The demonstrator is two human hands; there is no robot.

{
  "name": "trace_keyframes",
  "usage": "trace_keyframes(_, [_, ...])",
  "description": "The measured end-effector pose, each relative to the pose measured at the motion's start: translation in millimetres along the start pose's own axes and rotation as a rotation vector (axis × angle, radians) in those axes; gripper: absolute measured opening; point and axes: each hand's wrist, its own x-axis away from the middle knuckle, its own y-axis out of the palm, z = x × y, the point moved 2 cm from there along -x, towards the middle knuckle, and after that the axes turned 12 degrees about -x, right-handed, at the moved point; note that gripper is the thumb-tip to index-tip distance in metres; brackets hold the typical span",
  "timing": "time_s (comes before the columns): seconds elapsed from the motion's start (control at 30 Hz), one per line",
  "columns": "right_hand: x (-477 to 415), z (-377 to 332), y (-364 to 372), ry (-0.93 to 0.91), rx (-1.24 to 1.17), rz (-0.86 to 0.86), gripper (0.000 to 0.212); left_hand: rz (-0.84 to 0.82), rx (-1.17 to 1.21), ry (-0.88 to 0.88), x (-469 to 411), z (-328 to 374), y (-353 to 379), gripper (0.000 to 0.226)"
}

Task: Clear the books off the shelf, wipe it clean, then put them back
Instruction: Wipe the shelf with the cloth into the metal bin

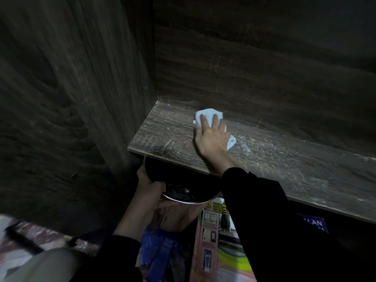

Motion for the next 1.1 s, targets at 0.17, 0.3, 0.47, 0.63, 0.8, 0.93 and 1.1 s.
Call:
trace_keyframes(0.17, [35.7, 2.5, -1.7, -0.343, 0.034, -0.178, 0.048, 0.002, -0.006, 0.004, 1.4, 0.9, 1.5, 0.071])
trace_keyframes(0.3, [75.9, 5.8, 2.0, -0.584, 0.006, -0.264, 0.051, 0.007, -0.013, 0.009, 4.5, 2.2, 2.1, 0.07])
trace_keyframes(0.47, [96.4, 18.4, -16.2, -0.738, -0.134, -0.28, 0.057, -0.008, -0.012, 0.039, 7.4, 1.9, 3.0, 0.068])
trace_keyframes(0.63, [72.7, 60.8, -62.5, -0.277, -0.323, 0.242, 0.051, 0.027, -0.003, 0.037, 9.0, -2.5, 1.5, 0.063])
trace_keyframes(0.8, [66.0, 74.9, -52.5, 0.135, -0.036, 0.283, 0.051, 0.034, 0.001, 0.055, 17.8, -0.9, 4.6, 0.054])
trace_keyframes(0.93, [74.5, 25.5, -22.7, 0.004, 0.043, 0.068, 0.054, 0.038, 0.024, 0.055, 18.0, -1.3, 8.1, 0.059])
trace_keyframes(1.1, [90.2, -22.5, 0.4, -0.342, 0.045, -0.181, 0.058, 0.053, 0.053, 0.045, 12.4, -5.1, 7.8, 0.07])
